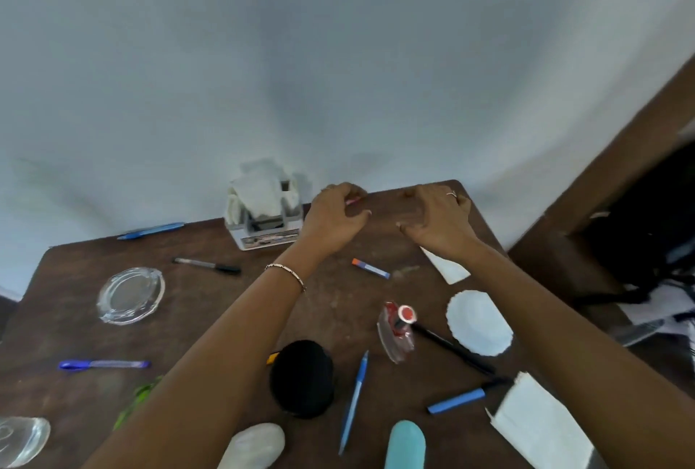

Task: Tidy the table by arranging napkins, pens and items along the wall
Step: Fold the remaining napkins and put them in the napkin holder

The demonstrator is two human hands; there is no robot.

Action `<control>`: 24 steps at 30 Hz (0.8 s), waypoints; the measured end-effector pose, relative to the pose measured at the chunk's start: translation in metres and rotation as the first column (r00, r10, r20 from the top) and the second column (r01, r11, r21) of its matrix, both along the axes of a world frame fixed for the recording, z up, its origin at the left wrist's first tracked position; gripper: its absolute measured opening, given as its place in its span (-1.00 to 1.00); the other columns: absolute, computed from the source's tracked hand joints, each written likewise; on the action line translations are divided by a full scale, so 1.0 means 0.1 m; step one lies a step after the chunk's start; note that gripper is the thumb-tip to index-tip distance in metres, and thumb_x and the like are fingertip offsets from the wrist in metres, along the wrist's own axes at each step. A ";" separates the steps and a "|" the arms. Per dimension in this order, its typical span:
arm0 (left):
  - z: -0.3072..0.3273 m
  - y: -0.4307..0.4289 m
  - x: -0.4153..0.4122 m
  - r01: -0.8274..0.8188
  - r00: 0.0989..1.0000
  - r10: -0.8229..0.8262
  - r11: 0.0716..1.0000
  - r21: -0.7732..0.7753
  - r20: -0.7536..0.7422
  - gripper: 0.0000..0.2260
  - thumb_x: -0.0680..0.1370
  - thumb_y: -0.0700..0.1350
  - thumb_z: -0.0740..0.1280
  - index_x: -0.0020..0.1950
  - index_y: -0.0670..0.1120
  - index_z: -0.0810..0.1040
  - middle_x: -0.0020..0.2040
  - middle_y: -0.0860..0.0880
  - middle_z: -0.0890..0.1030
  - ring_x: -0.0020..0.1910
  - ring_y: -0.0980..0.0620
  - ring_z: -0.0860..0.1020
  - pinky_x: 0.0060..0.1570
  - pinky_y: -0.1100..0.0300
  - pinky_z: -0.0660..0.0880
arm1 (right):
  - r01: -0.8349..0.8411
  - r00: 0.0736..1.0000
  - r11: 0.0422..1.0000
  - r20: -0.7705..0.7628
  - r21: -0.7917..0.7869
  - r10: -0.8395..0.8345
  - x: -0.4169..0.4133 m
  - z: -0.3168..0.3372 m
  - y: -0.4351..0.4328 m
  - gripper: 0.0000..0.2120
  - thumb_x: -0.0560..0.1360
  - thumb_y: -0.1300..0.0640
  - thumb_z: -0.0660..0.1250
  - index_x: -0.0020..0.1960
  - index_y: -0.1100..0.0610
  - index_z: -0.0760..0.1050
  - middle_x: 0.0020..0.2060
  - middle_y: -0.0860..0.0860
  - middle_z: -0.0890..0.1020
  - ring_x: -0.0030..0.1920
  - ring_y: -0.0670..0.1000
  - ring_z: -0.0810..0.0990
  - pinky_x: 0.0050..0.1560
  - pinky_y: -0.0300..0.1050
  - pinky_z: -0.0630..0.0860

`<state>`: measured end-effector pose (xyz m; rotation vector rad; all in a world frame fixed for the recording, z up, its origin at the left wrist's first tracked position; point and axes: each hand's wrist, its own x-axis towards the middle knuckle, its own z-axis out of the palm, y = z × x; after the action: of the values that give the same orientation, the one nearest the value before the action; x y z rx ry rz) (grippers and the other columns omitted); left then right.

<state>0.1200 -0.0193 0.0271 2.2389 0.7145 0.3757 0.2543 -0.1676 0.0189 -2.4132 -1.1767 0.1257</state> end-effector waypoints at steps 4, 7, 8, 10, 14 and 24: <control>-0.19 -0.38 0.28 0.082 0.987 -0.089 0.995 -0.061 -0.130 -0.66 0.46 -0.08 0.43 0.21 -0.09 0.54 0.17 -0.05 0.59 0.13 0.03 0.52 -0.02 0.36 0.30 | 0.168 0.984 0.980 -0.035 -0.109 -0.172 0.27 -0.19 -0.60 -0.63 0.46 -0.04 0.29 0.23 0.05 0.45 0.19 0.01 0.54 0.24 0.12 0.47 0.25 0.08 0.28; -0.32 -0.59 0.46 0.111 0.961 -0.136 0.987 -0.113 -0.242 -0.59 0.45 -0.04 0.43 0.26 -0.13 0.50 0.21 -0.09 0.57 0.17 -0.03 0.53 0.02 0.29 0.37 | 0.283 0.943 0.946 -0.132 -0.160 -0.305 0.44 -0.38 -0.98 -0.72 0.47 0.10 0.27 0.16 0.11 0.50 0.11 0.09 0.58 0.10 0.16 0.54 0.12 0.05 0.47; -0.36 -0.66 0.52 0.116 0.950 -0.149 0.984 -0.133 -0.273 -0.58 0.45 -0.04 0.43 0.27 -0.14 0.49 0.23 -0.10 0.57 0.18 -0.04 0.53 0.02 0.27 0.39 | 0.299 0.930 0.938 -0.168 -0.174 -0.328 0.49 -0.44 -1.09 -0.73 0.46 0.12 0.26 0.15 0.11 0.51 0.09 0.10 0.59 0.07 0.15 0.56 0.07 0.05 0.52; -0.41 -0.75 0.64 0.129 0.926 -0.180 0.977 -0.168 -0.333 -0.54 0.47 -0.03 0.42 0.31 -0.13 0.45 0.28 -0.11 0.53 0.22 -0.05 0.51 0.05 0.25 0.40 | 0.307 0.911 0.931 -0.222 -0.196 -0.347 0.59 -0.54 -1.25 -0.70 0.47 0.17 0.26 0.19 0.10 0.52 0.13 0.10 0.59 0.10 0.14 0.56 0.09 0.07 0.55; -0.52 -0.86 0.88 0.176 0.886 -0.244 0.964 -0.201 -0.394 -0.54 0.49 -0.09 0.41 0.35 -0.13 0.43 0.31 -0.12 0.51 0.30 -0.09 0.46 0.07 0.25 0.36 | 0.277 0.909 0.936 -0.256 -0.215 -0.328 0.75 -0.72 -1.36 -0.64 0.52 0.14 0.29 0.31 0.15 0.47 0.23 0.11 0.56 0.21 0.12 0.53 0.21 0.02 0.50; -0.87 -0.86 1.31 0.173 0.867 -0.229 0.971 -0.164 -0.443 -0.41 0.41 -0.11 0.45 0.42 0.01 0.37 0.31 -0.09 0.49 0.33 -0.11 0.41 0.31 -0.04 0.40 | 0.106 0.950 0.967 -0.263 -0.232 -0.167 0.94 -1.14 -1.14 -0.37 0.47 -0.02 0.41 0.46 0.06 0.25 0.33 0.08 0.46 0.31 0.11 0.44 0.34 0.05 0.41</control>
<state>0.2510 -0.1051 -0.0594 2.2780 0.7066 -0.3097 0.3482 -0.2819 -0.0951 -2.5471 -0.9026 0.5588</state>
